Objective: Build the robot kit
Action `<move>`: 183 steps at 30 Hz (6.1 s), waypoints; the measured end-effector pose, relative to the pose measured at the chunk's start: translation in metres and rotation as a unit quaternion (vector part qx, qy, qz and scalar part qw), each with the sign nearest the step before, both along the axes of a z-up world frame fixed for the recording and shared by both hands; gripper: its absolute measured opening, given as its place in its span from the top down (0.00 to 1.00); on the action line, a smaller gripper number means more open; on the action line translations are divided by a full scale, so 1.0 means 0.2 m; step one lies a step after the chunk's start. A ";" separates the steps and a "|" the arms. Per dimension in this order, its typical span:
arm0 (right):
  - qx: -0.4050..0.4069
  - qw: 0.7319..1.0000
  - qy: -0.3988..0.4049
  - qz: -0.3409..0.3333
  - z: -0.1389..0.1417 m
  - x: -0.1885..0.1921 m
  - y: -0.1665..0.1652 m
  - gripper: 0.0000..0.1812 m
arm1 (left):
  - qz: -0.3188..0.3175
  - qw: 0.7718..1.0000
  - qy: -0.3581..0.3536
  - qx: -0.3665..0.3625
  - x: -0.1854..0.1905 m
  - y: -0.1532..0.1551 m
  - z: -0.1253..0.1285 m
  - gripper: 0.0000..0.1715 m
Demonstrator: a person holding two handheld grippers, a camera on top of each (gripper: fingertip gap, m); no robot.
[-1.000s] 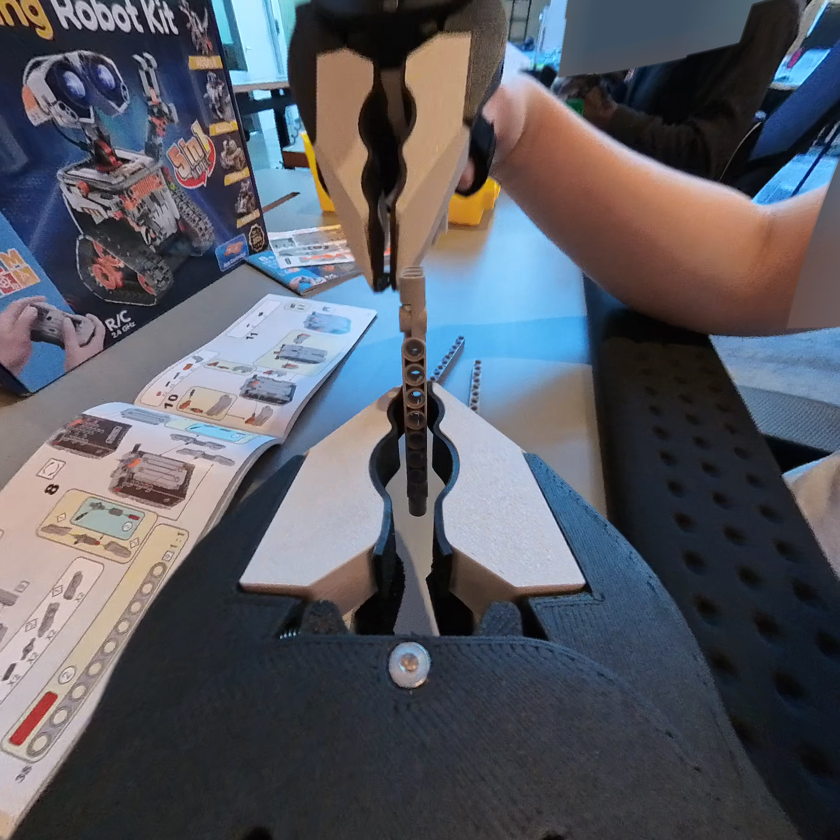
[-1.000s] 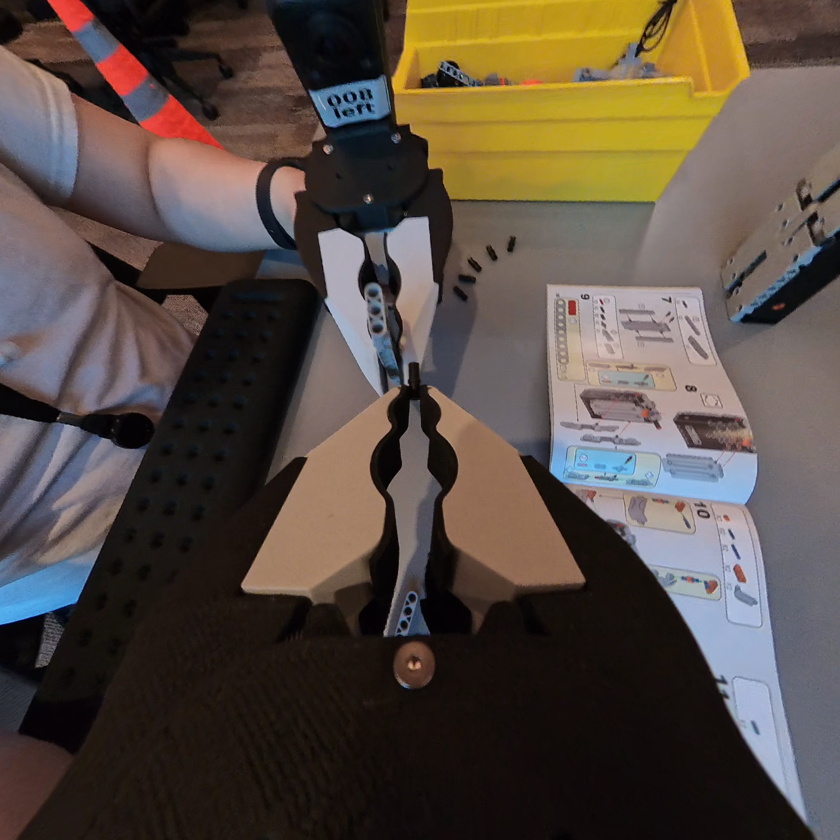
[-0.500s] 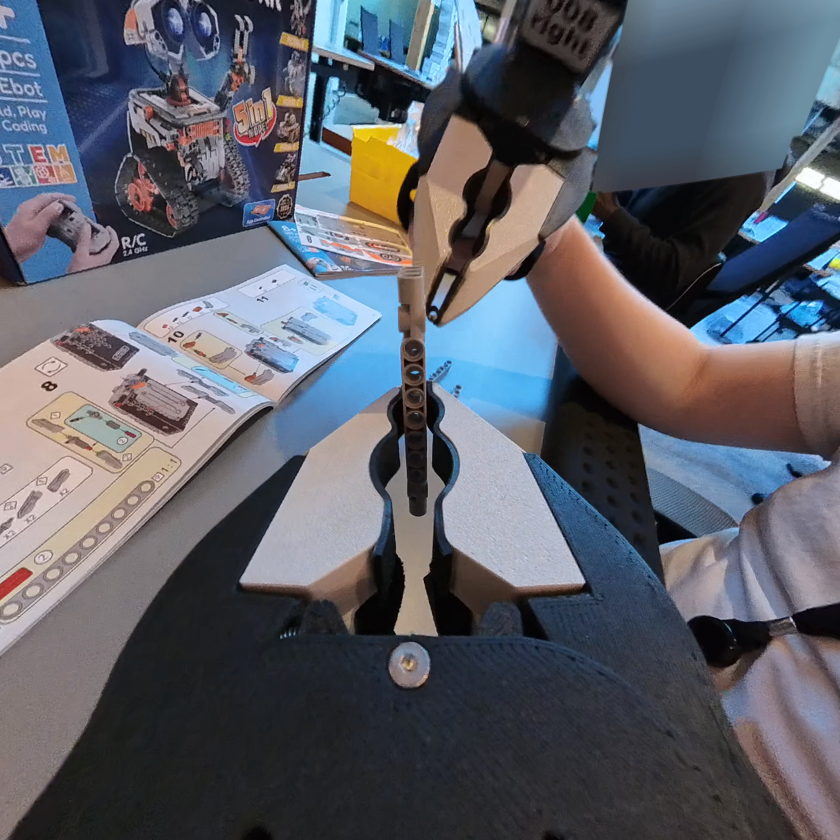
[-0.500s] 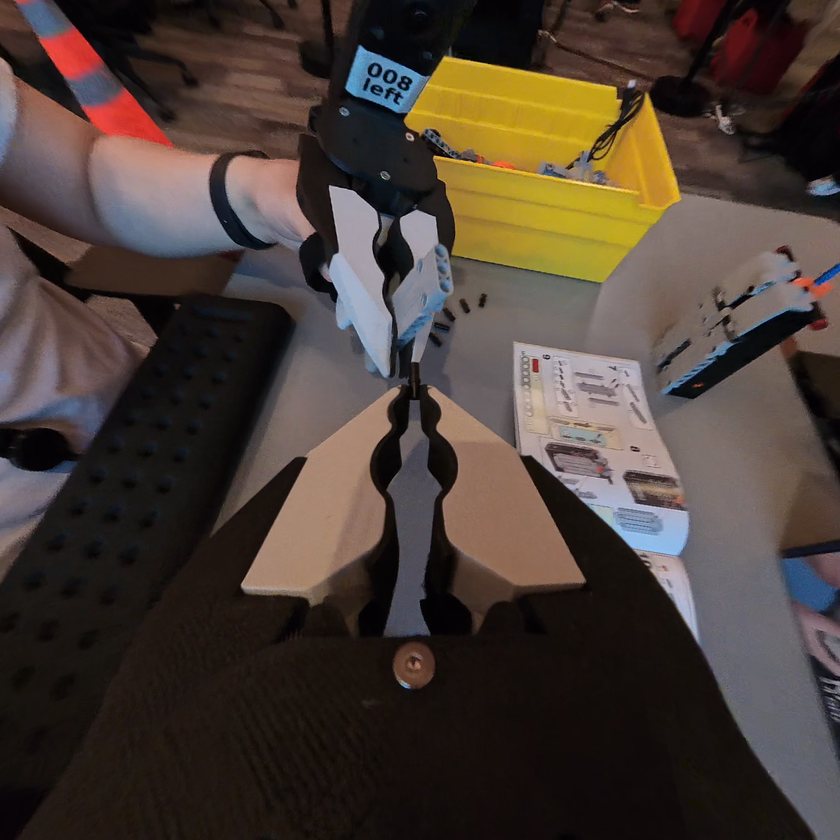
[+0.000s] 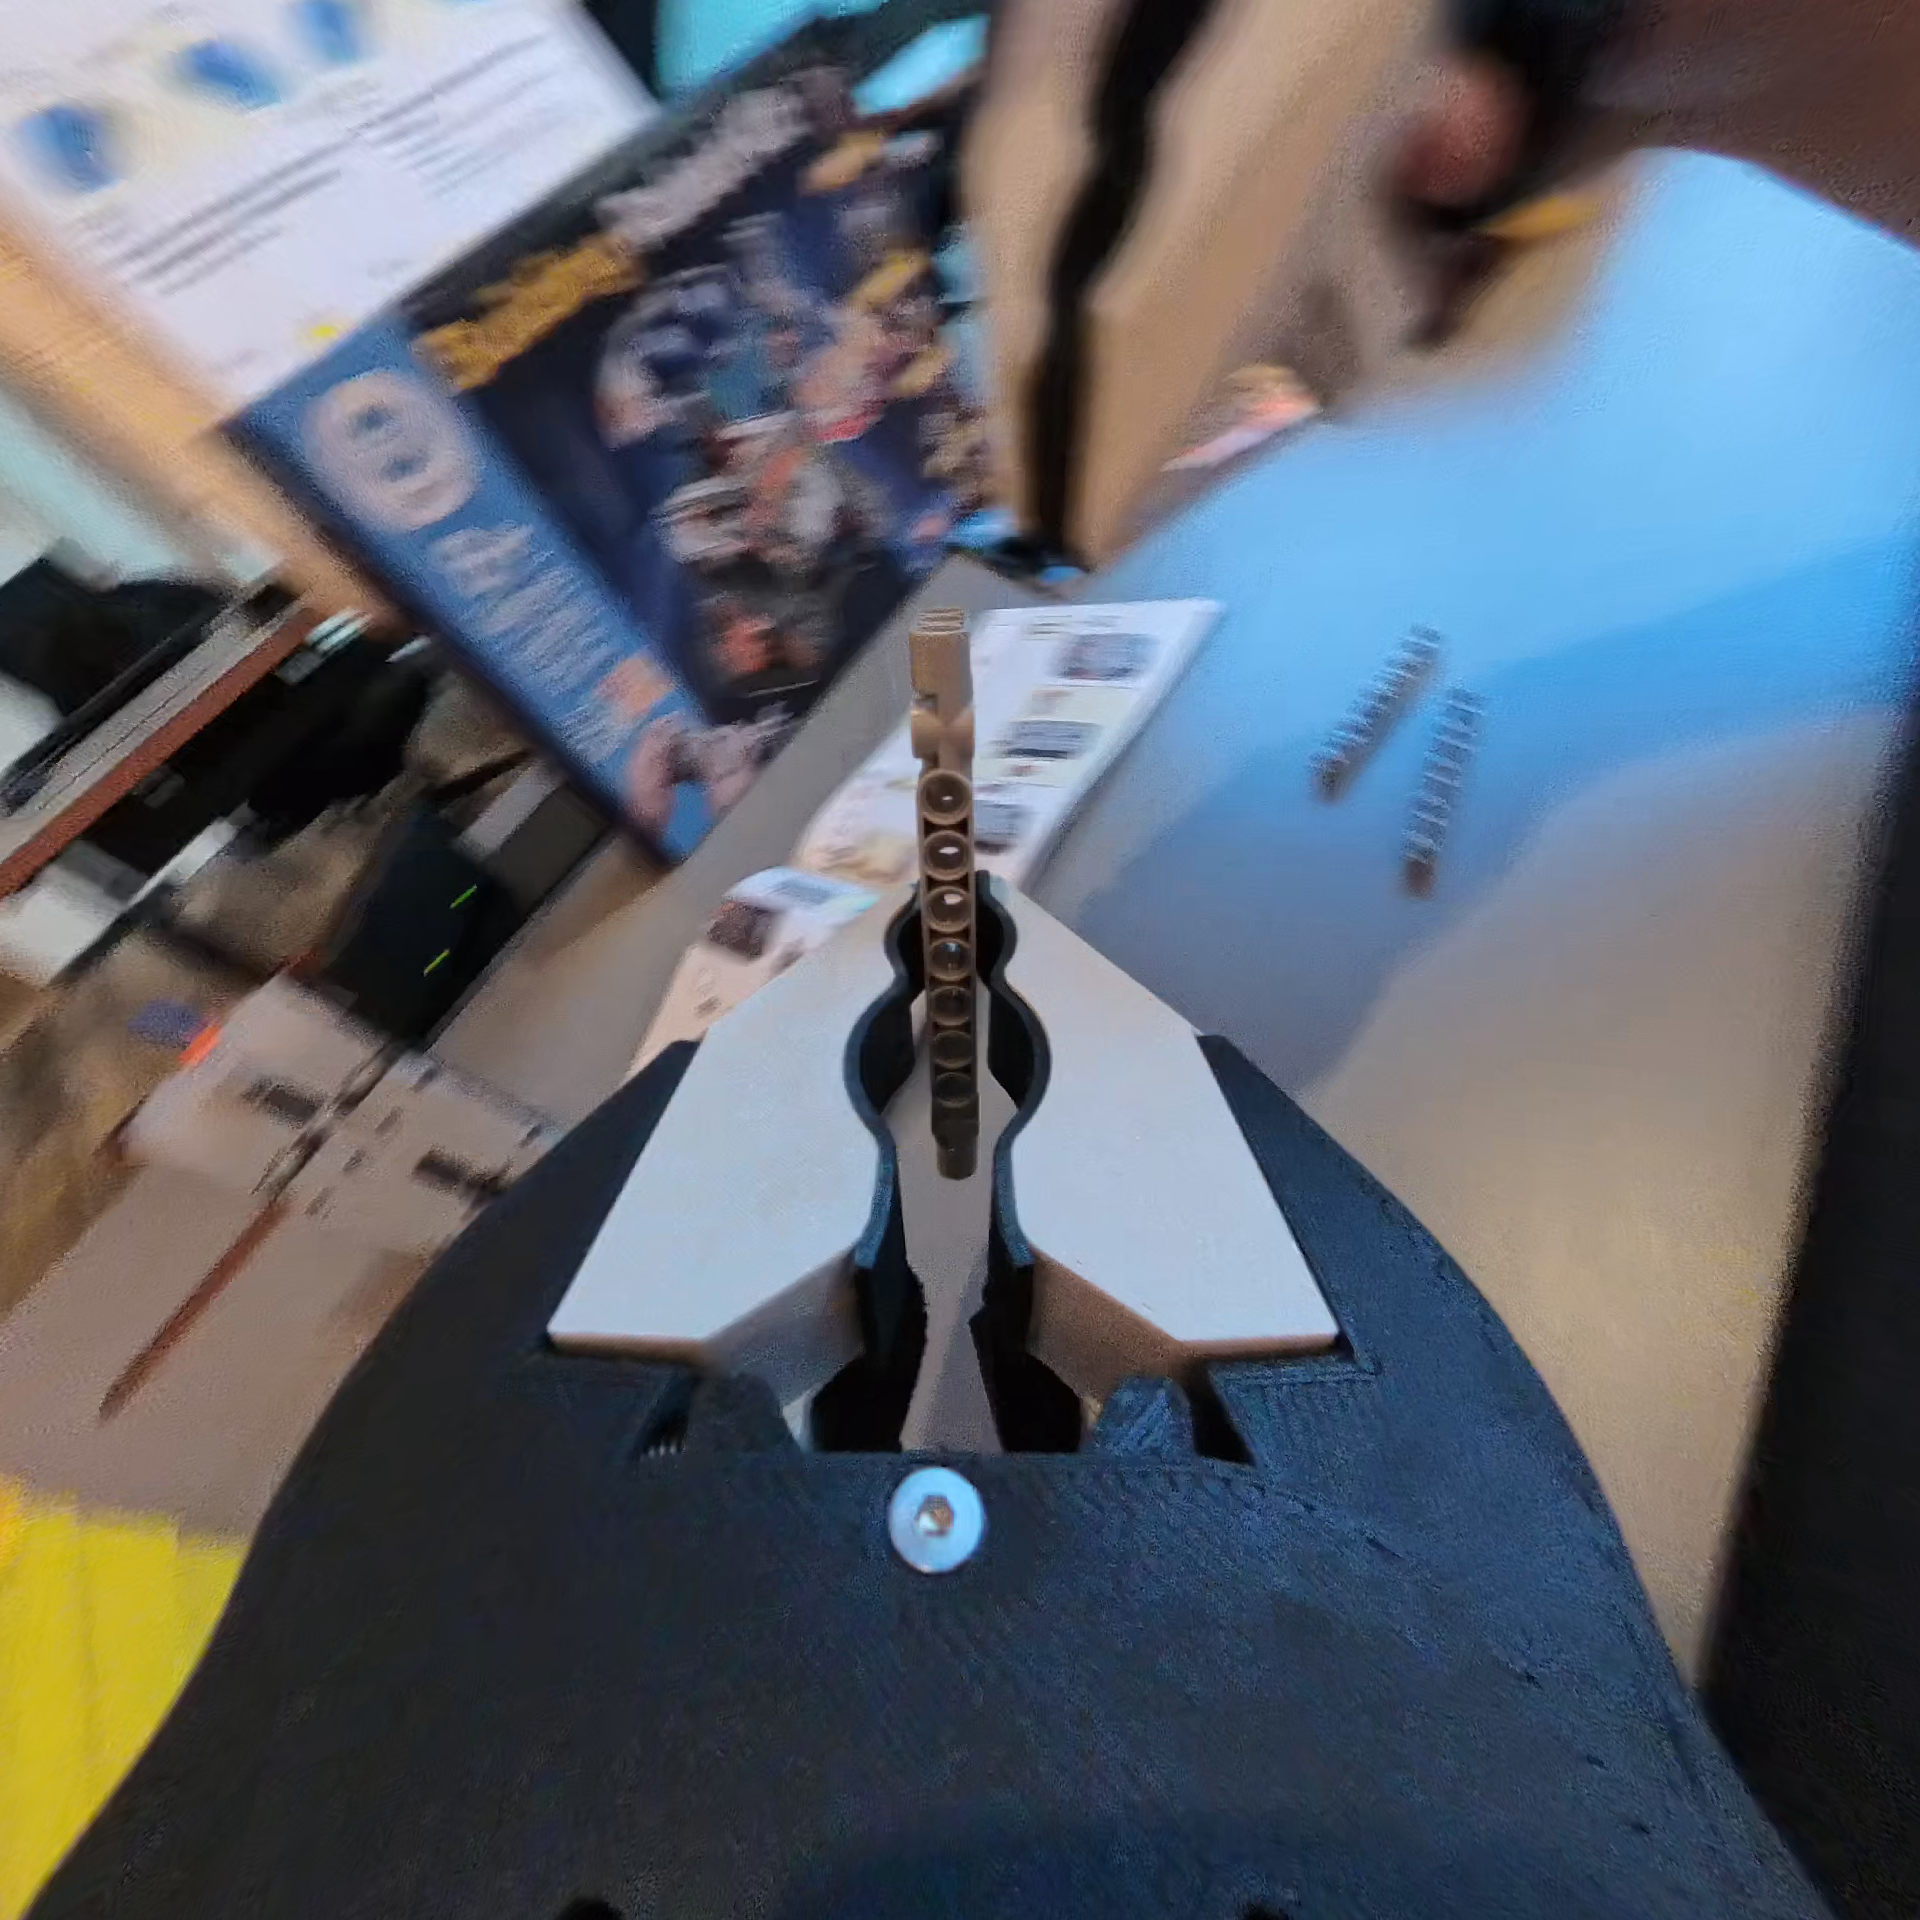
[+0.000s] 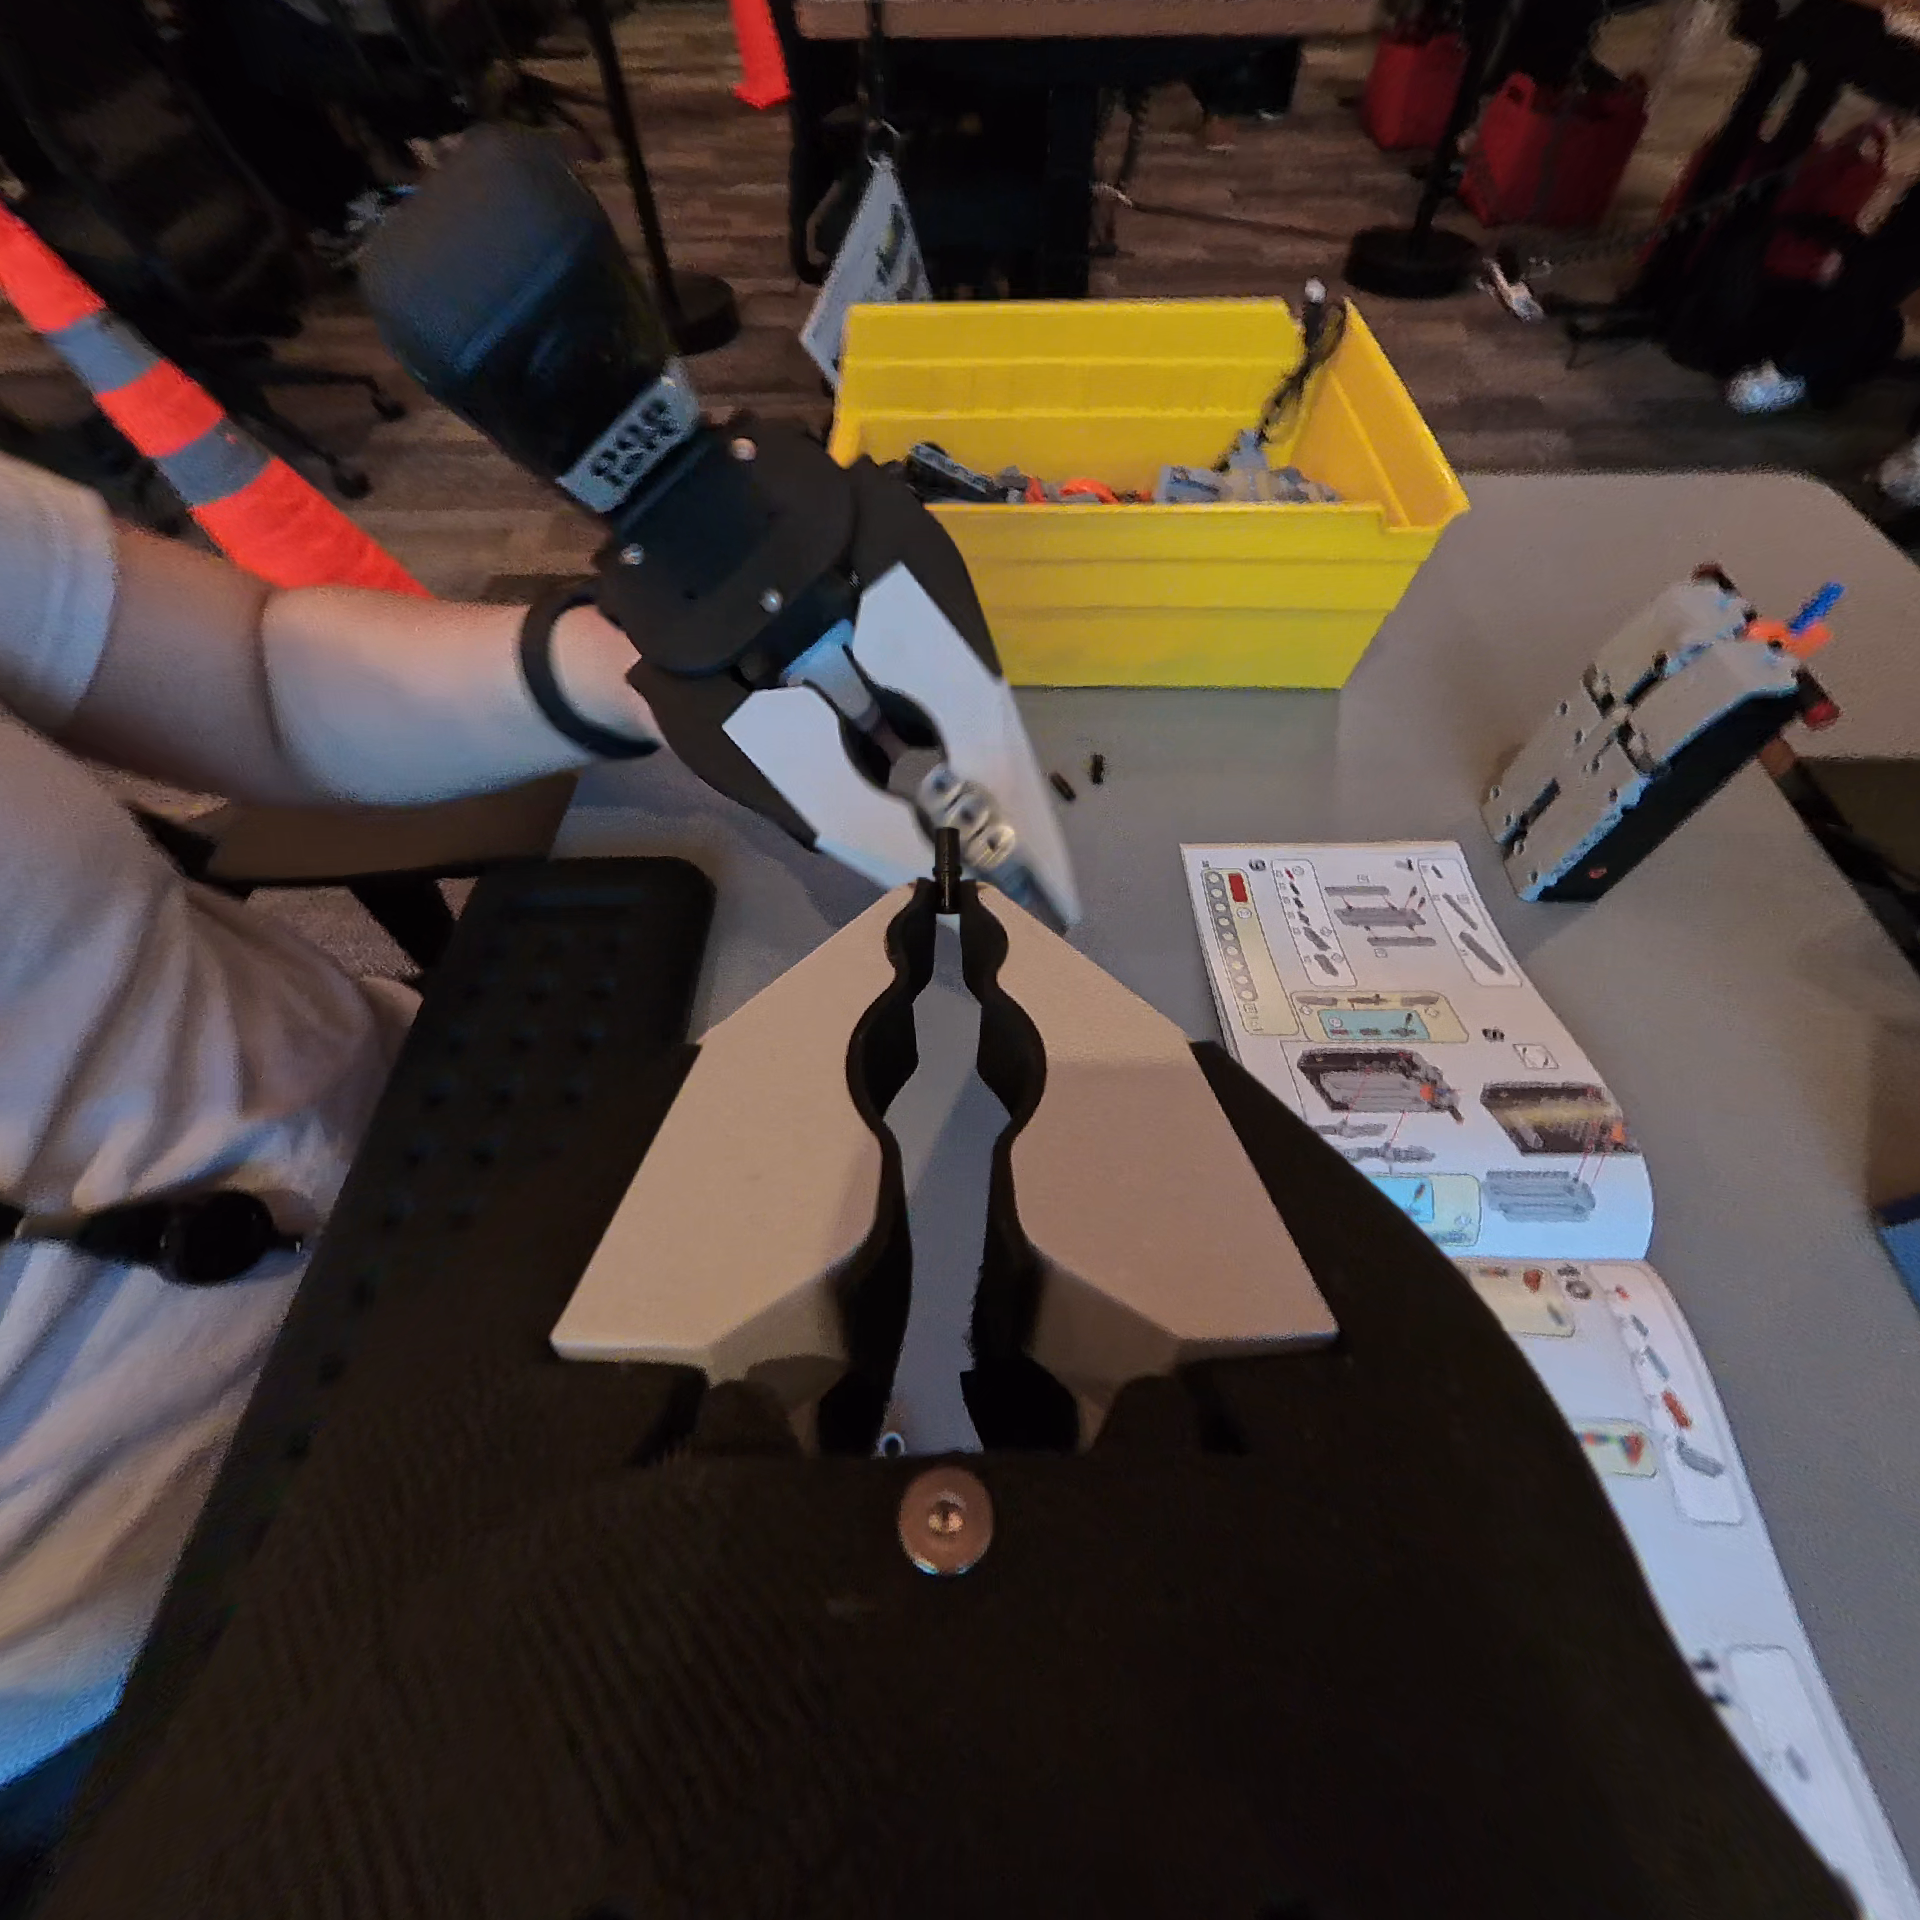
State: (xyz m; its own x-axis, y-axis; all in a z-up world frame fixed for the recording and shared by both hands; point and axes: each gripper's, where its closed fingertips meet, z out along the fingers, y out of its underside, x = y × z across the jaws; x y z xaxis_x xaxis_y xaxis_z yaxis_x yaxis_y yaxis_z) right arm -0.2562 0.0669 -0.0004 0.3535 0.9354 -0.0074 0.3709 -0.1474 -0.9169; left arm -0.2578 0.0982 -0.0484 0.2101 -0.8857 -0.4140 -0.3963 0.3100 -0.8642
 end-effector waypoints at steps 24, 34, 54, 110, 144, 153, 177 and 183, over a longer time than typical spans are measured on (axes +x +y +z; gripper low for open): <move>0.331 0.843 -0.398 0.146 -0.38 0.14 0.01 0.98 | -0.225 0.973 0.050 -0.001 -0.15 -0.44 -0.27 0.97; 0.400 0.757 -0.464 0.226 -0.45 0.15 -0.02 0.98 | -0.251 0.968 0.024 -0.012 -0.12 -0.43 -0.21 0.97; 0.374 0.859 -0.325 0.131 -0.35 0.02 -0.12 0.98 | -0.171 0.985 -0.005 0.029 -0.11 -0.25 -0.13 0.97; 0.457 0.887 -0.062 0.010 0.40 -0.10 -0.29 0.98 | -0.060 0.845 0.095 0.522 0.02 -0.26 0.61 0.96; 0.451 0.891 -0.045 -0.001 0.50 -0.05 -0.29 0.98 | -0.080 0.825 0.119 0.547 0.07 -0.26 0.58 0.97; 0.423 0.887 -0.166 0.077 0.40 -0.10 -0.26 0.98 | -0.097 0.830 0.118 0.537 0.10 -0.30 0.58 0.96; 0.549 0.657 -0.485 0.177 0.50 -0.04 -0.25 0.98 | -0.141 0.863 0.117 0.470 0.13 -0.33 0.60 0.97; 0.580 0.569 -0.542 0.215 0.53 -0.05 -0.27 0.98 | -0.149 0.883 0.112 0.430 0.13 -0.35 0.63 0.97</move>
